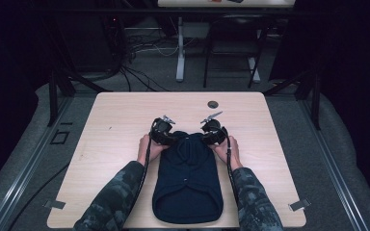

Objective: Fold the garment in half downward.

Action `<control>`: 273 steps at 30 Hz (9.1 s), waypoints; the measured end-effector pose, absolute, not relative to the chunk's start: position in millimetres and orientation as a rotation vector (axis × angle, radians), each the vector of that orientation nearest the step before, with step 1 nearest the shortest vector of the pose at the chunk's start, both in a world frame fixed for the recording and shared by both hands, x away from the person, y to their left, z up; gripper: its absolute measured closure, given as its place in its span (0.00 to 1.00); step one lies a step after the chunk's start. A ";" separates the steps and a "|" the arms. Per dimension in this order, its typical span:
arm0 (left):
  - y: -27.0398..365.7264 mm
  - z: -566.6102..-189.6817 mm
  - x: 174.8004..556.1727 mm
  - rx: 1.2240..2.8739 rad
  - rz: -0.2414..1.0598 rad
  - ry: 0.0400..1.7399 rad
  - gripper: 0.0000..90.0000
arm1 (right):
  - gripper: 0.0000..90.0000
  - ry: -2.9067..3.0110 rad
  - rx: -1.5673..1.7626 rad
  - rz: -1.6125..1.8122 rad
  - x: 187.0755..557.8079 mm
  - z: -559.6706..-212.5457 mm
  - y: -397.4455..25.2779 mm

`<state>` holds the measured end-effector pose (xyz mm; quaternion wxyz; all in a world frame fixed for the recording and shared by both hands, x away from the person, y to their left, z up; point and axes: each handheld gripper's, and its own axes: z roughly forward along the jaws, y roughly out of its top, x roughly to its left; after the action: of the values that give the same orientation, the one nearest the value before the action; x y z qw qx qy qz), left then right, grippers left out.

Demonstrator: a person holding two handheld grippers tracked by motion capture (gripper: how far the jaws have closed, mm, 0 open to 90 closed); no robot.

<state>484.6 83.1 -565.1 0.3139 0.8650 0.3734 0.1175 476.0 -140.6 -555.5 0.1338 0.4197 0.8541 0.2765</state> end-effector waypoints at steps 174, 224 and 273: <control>81.4 -464.3 410.8 2.343 0.504 0.463 0.66 | 0.81 2.453 0.801 1.045 395.0 -471.4 -171.5; 92.0 -497.5 355.9 2.286 0.432 0.429 0.69 | 0.74 2.544 0.707 1.038 332.6 -491.3 -177.3; 138.0 -514.4 308.6 2.195 0.284 0.558 0.29 | 0.67 2.491 0.871 1.089 285.5 -505.7 -206.6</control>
<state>308.6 138.0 -514.4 0.4163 0.8744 0.2222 0.1130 285.5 -206.6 -505.7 0.1430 0.3020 0.8636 0.3775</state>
